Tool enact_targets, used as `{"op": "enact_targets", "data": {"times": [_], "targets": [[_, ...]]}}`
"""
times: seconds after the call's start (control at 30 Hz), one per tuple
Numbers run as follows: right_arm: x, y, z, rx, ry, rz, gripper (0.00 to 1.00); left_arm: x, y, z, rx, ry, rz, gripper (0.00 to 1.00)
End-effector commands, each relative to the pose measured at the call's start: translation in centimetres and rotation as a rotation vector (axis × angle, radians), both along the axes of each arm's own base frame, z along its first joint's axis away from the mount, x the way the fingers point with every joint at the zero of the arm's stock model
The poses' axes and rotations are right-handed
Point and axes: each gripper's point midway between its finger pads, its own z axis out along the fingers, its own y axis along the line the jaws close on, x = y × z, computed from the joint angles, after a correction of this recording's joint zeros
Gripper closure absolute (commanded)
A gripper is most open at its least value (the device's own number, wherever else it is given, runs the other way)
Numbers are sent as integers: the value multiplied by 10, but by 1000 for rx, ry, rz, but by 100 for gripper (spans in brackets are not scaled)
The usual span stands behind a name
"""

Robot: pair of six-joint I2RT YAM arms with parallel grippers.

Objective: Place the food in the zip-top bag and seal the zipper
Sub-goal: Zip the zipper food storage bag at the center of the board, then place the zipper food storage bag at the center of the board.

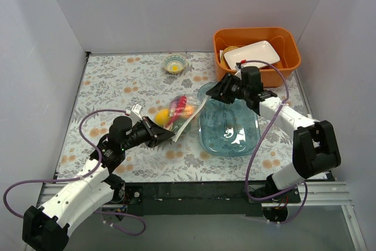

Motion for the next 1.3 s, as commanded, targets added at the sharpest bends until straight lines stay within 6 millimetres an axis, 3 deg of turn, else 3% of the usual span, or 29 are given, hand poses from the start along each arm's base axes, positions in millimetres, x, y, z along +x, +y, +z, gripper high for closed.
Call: {"op": "enact_targets", "data": {"times": [0.0,0.1,0.23,0.37,0.47,0.77,1.1,1.23,1.27], "targets": [[15,-10,54,-42,-177,-52,43,3,2,9,-23,-32,19,100],[14,-28,65,-86,-209,-135,35,3,3,7,-21,-33,25,100],[-1,-43,77,-72,-237,-201,31,3,1,4,-22,-32,15,100],[-17,-40,64,-30,-186,-181,32,2,0,3,-31,-29,4,100],[-28,-33,46,1,-118,-143,33,4,-1,1,-33,-27,0,100],[-49,-7,23,44,-45,-24,34,3,-5,4,-56,-59,-29,100],[-67,50,-5,41,48,185,33,5,-15,4,-28,-78,-111,100],[-67,65,0,43,27,231,36,5,-16,1,5,-88,-133,100],[-67,66,0,41,20,232,37,3,-14,-11,58,-80,-152,100]]}}
